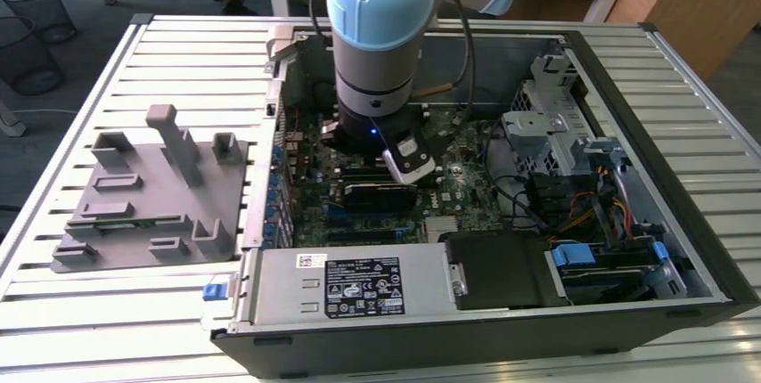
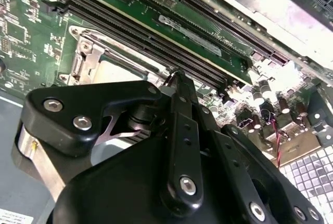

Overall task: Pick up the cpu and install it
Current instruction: 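Install the second cpu locking lever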

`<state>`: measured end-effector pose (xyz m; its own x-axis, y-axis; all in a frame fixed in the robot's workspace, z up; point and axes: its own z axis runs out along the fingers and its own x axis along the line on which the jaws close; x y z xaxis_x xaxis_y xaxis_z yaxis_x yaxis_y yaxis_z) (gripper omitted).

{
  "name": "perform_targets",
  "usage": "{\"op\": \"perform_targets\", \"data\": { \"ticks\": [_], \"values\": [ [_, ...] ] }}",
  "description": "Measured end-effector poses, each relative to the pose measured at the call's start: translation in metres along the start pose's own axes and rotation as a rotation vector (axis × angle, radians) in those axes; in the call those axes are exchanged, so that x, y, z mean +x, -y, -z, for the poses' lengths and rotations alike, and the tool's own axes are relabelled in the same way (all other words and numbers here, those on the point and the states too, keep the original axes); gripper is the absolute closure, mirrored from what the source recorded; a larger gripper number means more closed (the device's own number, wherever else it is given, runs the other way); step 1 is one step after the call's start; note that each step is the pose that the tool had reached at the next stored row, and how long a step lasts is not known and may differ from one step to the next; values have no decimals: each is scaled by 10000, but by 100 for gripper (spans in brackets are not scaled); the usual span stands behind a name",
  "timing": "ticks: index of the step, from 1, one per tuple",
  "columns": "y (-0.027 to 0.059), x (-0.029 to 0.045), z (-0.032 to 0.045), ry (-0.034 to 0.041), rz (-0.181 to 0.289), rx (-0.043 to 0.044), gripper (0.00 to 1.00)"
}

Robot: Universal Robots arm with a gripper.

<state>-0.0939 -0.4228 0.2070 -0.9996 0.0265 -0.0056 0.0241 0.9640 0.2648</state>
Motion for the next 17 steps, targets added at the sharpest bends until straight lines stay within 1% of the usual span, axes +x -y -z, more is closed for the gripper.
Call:
{"op": "perform_targets", "data": {
  "ticks": [1,4,5,6,9,11,17],
  "values": [
    [3,0,-14,1,0,-30,89],
    [18,1,-64,-1,-2,-87,89],
    [21,2,-76,-3,-2,-121,89],
    [25,3,-85,-5,-4,-162,89],
    [31,7,-111,-6,-4,-330,89],
    [35,10,-130,-5,-5,-418,89],
    [50,33,-178,-3,-6,-566,89]
  ]
}}
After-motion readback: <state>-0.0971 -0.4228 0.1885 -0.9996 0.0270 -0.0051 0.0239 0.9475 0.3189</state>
